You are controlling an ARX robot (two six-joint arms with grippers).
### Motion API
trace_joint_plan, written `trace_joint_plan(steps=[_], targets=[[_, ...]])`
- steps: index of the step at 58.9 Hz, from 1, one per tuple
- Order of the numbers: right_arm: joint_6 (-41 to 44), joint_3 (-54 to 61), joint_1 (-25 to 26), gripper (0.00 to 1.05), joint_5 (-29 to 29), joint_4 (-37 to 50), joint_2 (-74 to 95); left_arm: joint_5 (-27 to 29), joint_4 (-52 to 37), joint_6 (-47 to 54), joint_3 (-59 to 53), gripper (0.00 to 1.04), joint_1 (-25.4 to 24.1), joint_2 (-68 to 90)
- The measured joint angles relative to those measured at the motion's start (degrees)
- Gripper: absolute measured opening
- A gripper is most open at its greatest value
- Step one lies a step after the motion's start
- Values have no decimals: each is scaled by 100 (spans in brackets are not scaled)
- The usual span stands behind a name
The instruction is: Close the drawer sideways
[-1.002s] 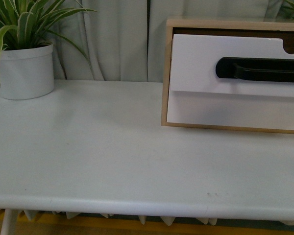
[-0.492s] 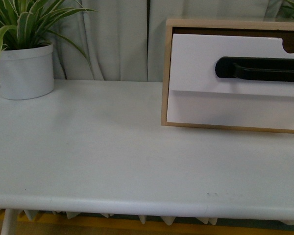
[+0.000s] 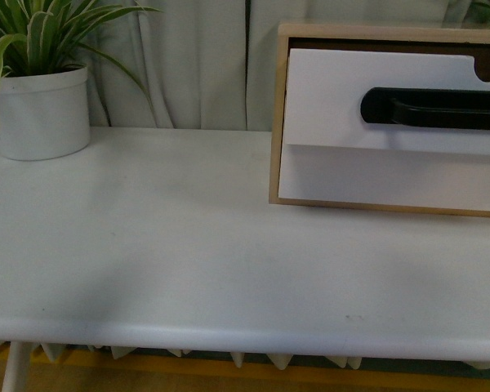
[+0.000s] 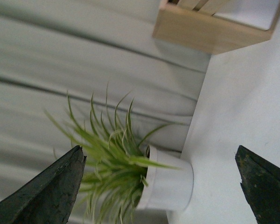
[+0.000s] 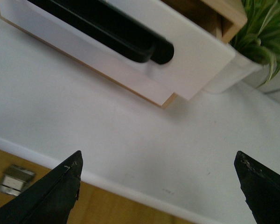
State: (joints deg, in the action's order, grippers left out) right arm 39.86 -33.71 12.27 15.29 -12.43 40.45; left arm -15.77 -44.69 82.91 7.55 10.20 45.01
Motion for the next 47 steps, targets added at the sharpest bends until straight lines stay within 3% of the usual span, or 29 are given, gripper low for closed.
trace_joint_plan(steps=[18, 47], targets=[[1113, -1137, -138, 95, 118, -236, 909, -264, -173, 1287, 675, 98, 560, 1320], [1589, -1585, 39, 95, 297, -181, 1797, 546, -640, 1333, 2022, 98, 1875, 3060]])
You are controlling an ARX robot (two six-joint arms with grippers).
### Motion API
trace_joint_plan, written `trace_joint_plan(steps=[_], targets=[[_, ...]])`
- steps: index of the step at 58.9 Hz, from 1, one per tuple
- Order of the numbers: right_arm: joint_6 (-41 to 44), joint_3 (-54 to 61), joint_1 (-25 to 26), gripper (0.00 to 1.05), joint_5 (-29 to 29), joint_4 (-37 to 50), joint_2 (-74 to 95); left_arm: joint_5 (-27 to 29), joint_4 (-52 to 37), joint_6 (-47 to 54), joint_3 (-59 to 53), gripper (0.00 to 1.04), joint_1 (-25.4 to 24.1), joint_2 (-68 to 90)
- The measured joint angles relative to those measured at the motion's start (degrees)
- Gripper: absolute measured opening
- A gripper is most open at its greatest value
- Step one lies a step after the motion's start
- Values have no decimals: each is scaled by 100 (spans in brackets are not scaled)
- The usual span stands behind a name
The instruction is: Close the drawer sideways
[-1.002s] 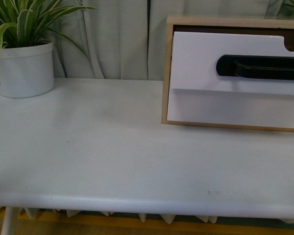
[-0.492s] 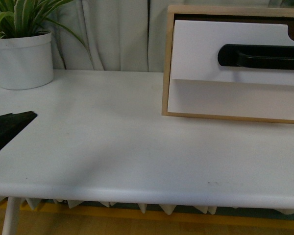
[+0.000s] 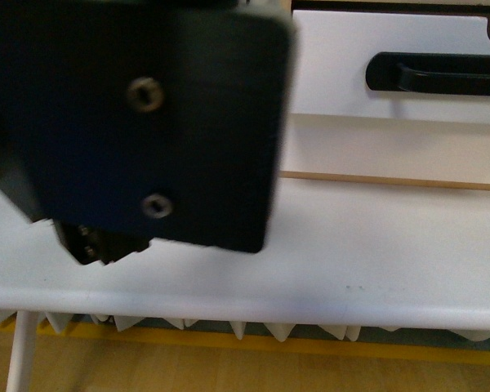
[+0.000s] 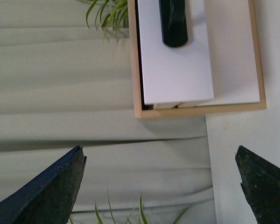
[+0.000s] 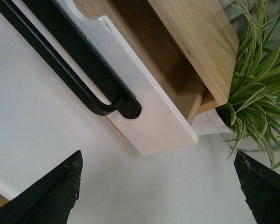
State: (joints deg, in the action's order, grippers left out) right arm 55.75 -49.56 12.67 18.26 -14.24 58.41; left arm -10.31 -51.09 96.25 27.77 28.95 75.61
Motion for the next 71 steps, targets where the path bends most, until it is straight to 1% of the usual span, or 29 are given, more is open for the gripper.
trace_joint_plan(steps=[14, 28, 45, 71], targets=[[129, -2, 55, 95, 35, 118, 238, 254, -70, -55, 728, 98, 422, 688], [420, -2, 42, 95, -33, 273, 352, 326, -24, -35, 1360, 98, 669, 1233], [811, -24, 35, 95, -81, 374, 481, 328, 70, 142, 1991, 98, 743, 1814], [833, -535, 334, 95, 33, 437, 1036, 332, 354, 323, 2841, 98, 793, 2404]])
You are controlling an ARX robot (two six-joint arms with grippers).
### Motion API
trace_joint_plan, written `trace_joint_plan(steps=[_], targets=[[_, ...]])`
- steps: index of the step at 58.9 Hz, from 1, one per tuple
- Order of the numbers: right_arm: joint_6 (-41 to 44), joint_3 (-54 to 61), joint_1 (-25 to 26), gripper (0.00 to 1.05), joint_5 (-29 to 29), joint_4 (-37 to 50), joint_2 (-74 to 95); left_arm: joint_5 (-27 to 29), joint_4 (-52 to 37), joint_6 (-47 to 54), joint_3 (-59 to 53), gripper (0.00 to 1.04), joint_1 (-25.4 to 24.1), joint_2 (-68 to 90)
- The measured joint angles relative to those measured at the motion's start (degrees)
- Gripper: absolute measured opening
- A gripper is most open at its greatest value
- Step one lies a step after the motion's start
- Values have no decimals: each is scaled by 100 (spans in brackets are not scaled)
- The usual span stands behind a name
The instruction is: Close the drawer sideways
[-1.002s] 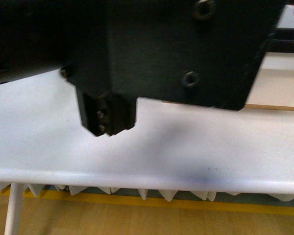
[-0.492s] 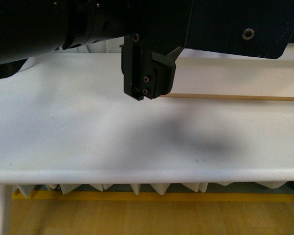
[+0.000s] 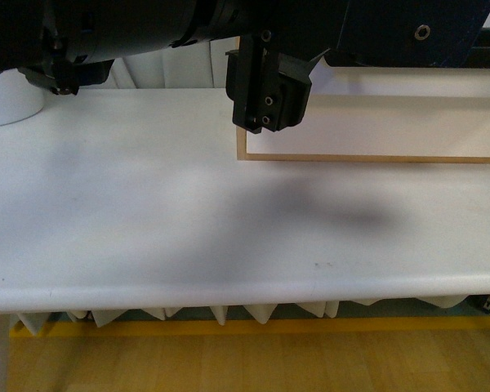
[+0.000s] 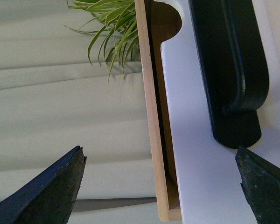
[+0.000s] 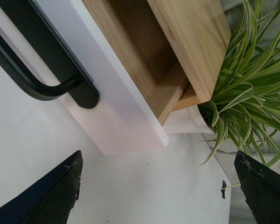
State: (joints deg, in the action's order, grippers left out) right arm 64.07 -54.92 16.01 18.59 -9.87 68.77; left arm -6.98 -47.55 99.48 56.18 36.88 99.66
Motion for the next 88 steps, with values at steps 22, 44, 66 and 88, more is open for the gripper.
trace_joint_plan(steps=[22, 44, 66, 88], targets=[[-2, -216, 2, 95, -50, 199, 476, -11, 74, 59, 164, 98, -13, 120], [-72, -459, -35, 95, -240, 651, 984, -166, 221, 81, 540, 98, -103, 382], [-474, -942, -256, 95, -595, 1617, 2000, -79, 444, 72, 1663, 98, -282, 1154], [-1051, -1506, -457, 95, -920, 2173, 2839, 87, 636, -101, 2721, 98, -339, 1873]])
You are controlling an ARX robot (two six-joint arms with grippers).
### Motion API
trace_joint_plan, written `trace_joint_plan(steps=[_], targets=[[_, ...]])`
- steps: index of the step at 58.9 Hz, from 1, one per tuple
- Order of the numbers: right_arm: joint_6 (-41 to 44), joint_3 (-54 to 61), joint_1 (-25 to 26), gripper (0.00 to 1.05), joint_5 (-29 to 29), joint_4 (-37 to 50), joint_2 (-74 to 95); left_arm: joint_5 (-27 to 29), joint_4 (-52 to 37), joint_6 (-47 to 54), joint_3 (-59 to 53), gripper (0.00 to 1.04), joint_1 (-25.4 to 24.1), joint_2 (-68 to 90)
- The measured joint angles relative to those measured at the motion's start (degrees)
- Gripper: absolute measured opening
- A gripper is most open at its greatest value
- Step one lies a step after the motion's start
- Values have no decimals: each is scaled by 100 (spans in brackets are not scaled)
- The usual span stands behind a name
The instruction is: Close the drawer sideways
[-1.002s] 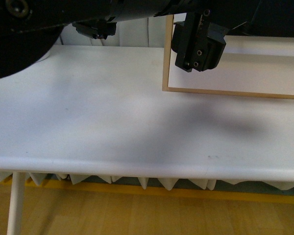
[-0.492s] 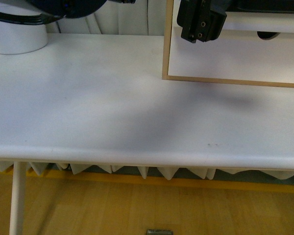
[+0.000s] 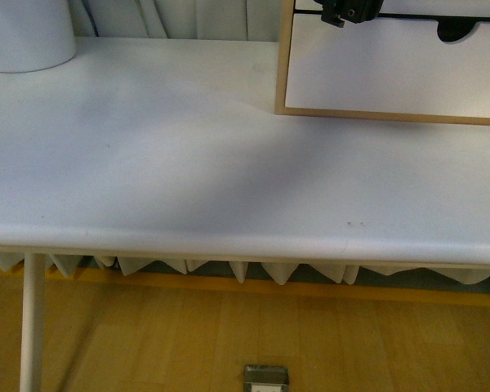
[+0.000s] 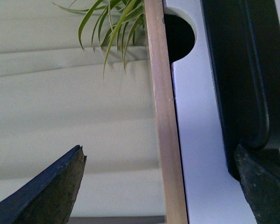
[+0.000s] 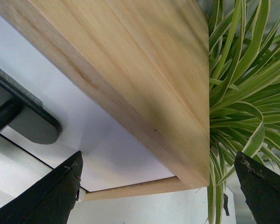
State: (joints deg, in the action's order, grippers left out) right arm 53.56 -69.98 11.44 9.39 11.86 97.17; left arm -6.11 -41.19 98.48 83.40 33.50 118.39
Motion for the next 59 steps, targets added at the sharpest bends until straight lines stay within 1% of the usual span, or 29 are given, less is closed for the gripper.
trace_joint_plan(steps=[14, 22, 26, 34, 42, 54, 59], targets=[[-197, -46, -31, 95, -24, 127, 98, 4, -50, -79, 55, 98, 2, 74], [-243, -37, 9, 95, 4, 72, 31, 15, -138, -92, -238, 98, -46, -22], [-334, 33, 33, 95, 120, -61, -79, 15, -201, -120, -444, 98, -81, -103], [-588, 627, 195, 95, 428, -175, -774, 44, -590, -413, -1364, 98, -197, -730], [-890, 1637, 433, 95, 605, -33, -2031, 234, -1088, -960, -2457, 98, -337, -1668], [-1373, 2852, 686, 95, 588, 133, -3550, 841, -1403, -2269, -3939, 98, -549, -2817], [-1821, 3480, 929, 95, 632, -127, -4513, 1119, -1320, -3060, -4859, 98, -706, -3711]])
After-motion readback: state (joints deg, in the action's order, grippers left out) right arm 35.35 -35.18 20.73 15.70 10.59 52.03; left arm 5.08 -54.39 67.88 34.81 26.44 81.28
